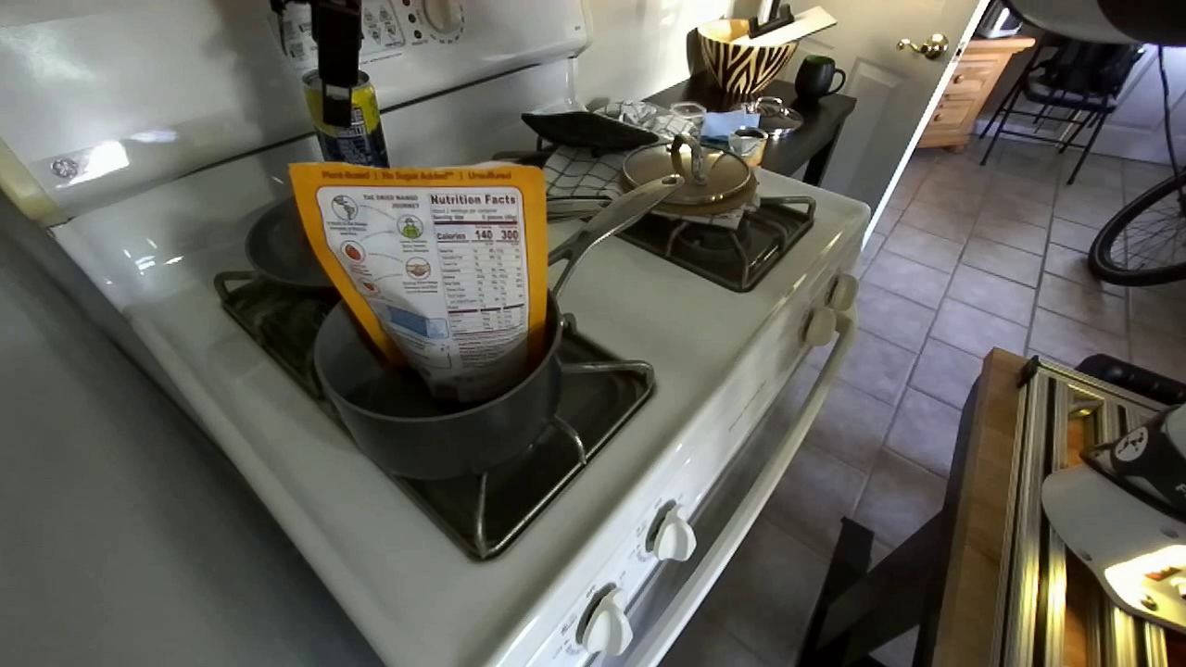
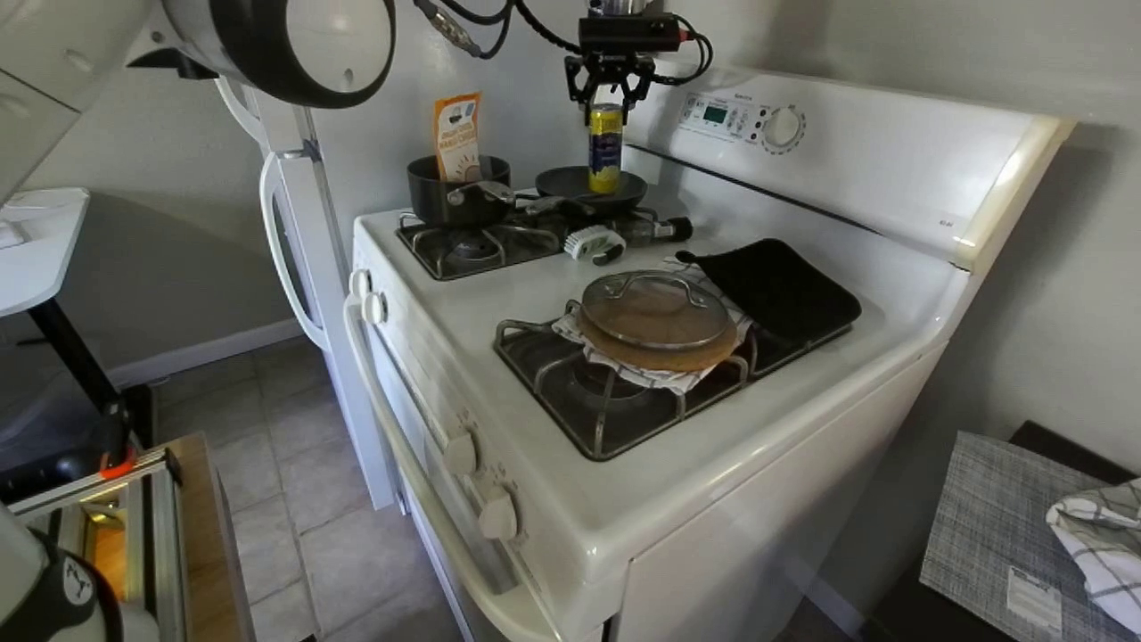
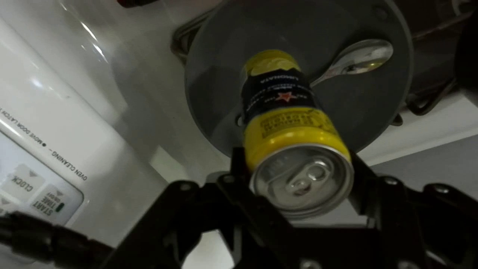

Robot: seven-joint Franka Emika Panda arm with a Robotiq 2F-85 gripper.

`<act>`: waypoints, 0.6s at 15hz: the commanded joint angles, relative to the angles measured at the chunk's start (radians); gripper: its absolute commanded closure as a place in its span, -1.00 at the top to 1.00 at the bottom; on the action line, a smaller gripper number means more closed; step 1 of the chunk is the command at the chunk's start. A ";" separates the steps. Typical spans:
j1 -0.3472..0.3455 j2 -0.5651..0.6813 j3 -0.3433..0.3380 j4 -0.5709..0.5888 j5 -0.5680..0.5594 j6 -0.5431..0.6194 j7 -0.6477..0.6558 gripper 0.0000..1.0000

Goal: Put the yellow can on the pan

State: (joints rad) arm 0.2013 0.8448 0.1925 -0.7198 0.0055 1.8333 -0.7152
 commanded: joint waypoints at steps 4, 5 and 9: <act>0.008 0.053 -0.001 0.086 -0.004 -0.018 -0.004 -0.24; 0.009 0.056 0.000 0.089 -0.004 -0.019 -0.004 -0.24; 0.011 0.063 -0.001 0.092 -0.004 -0.017 -0.003 -0.24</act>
State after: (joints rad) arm 0.2033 0.8835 0.1925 -0.6799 0.0055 1.8333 -0.7152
